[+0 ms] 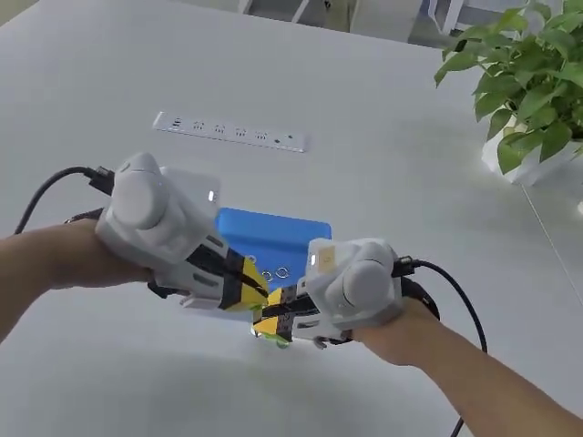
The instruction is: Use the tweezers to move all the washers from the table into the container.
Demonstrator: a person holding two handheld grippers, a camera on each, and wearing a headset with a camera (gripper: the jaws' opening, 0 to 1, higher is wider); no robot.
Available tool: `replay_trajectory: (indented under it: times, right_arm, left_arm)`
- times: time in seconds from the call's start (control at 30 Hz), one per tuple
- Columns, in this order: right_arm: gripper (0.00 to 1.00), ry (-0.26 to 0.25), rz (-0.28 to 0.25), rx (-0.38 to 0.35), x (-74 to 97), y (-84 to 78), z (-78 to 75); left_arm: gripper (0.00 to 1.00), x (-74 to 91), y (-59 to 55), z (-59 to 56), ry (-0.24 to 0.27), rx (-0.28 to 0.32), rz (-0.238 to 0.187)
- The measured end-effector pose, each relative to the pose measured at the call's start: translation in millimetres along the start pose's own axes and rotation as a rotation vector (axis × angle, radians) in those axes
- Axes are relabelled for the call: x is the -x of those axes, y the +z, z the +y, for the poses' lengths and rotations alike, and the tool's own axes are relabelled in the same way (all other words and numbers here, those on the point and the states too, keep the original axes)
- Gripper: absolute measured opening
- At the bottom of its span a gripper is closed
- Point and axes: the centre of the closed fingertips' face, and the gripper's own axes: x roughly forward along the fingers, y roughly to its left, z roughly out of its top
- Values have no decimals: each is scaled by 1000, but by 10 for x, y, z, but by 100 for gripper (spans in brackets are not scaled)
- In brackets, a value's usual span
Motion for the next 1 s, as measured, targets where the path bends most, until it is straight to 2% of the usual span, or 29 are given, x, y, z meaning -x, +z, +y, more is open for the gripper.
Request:
replay_trajectory:
  times: [0.1, 0.27, 0.47, 1.0]
  right_arm:
    - [7, 1, 2, 0, -1, 0, 1]
    - [7, 1, 6, -3, 2, -3, -1]
    - [7, 0, 11, -2, 16, 6, 4]
    - [8, -24, 4, -19, 234, 162, -29]
  left_arm:
    - [12, 25, 19, -1, 7, 6, -8]
    - [22, 94, 30, -6, 25, 40, -8]
    - [33, 191, 55, 27, 57, 81, -42]
    - [57, 365, 51, 81, 132, 133, -99]
